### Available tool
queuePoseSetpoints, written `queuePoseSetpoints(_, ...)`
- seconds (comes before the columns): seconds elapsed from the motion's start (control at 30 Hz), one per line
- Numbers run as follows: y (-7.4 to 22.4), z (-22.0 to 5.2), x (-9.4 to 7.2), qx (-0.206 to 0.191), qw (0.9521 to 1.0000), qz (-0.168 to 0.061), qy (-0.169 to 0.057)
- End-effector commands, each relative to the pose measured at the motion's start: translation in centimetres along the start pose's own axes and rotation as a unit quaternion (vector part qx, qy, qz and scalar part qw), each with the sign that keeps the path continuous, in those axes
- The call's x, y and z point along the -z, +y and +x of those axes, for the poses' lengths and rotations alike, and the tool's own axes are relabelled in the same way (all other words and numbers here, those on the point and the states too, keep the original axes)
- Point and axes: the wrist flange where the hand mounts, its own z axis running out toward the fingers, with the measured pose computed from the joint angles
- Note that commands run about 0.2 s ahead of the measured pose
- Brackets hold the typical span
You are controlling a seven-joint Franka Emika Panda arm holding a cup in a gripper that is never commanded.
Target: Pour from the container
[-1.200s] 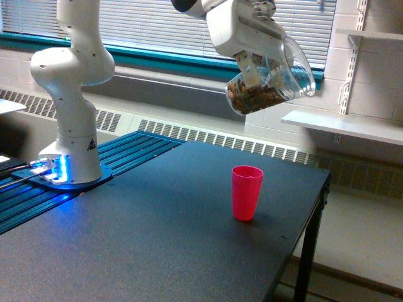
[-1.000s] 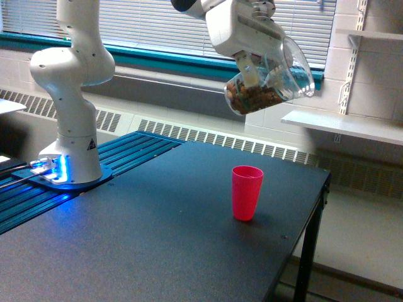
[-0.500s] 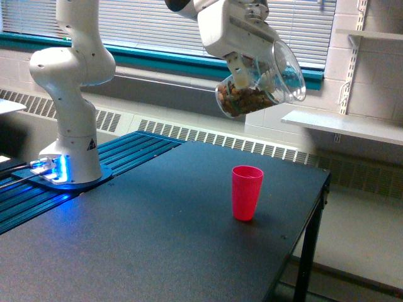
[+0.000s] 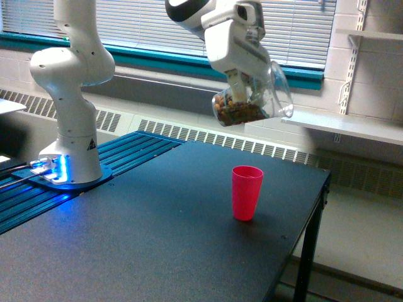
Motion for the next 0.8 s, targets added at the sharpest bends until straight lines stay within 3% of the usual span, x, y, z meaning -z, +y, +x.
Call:
queuePoseSetpoints(0.03,-0.4,-2.6,1.5,-0.015,0.9999,0.001,0.006)
queuePoseSetpoints(0.4,-0.7,-8.2,2.5,0.012,0.9999,-0.012,0.003)
queuePoseSetpoints(0.8,-1.6,-14.4,2.1,0.026,0.9995,-0.013,-0.011)
